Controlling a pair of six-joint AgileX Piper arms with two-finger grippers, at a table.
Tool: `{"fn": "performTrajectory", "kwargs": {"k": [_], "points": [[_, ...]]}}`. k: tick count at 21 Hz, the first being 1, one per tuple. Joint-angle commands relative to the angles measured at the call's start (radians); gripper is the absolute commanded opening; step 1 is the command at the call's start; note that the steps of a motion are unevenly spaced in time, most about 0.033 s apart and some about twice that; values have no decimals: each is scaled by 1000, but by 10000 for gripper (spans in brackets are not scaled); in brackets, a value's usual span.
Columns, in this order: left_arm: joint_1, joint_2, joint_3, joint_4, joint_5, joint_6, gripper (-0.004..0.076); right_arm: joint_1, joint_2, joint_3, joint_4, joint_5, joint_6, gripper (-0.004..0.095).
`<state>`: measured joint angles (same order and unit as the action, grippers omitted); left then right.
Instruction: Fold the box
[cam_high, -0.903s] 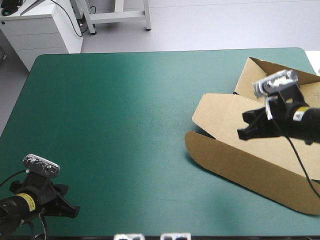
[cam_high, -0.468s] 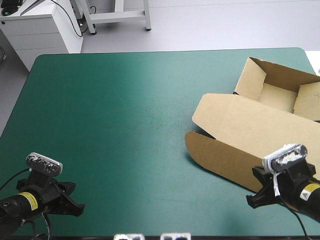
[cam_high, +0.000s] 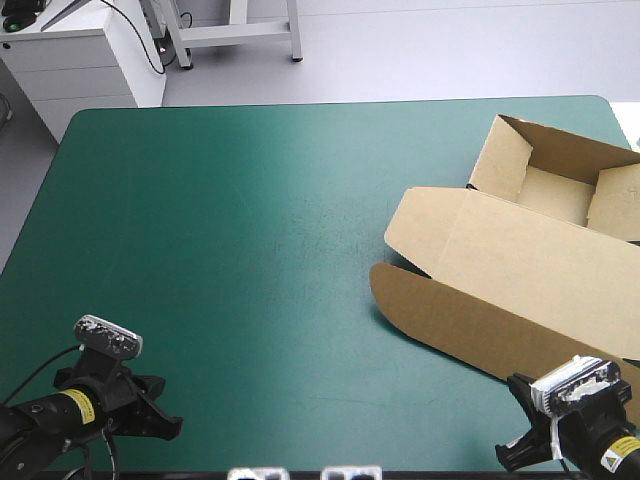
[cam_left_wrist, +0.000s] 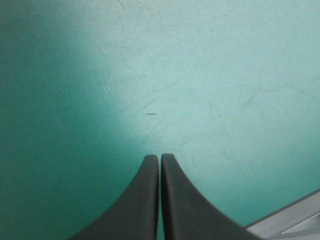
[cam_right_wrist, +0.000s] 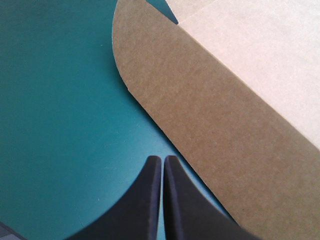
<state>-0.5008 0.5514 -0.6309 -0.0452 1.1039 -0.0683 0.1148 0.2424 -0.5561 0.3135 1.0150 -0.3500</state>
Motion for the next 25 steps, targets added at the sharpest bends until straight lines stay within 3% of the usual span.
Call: {"fn": "performTrajectory", "kwargs": {"k": [1, 6, 25], "points": [[-1, 7, 27, -13, -109, 0, -8, 0, 7, -7, 13, -57, 0, -1], [-1, 7, 87, -13, -127, 68, -8, 0, 7, 15, 7, -56, 0, -1], [-1, 7, 116, -9, -94, 86, -8, 0, 7, 55, 7, -54, 1, -1]]}}
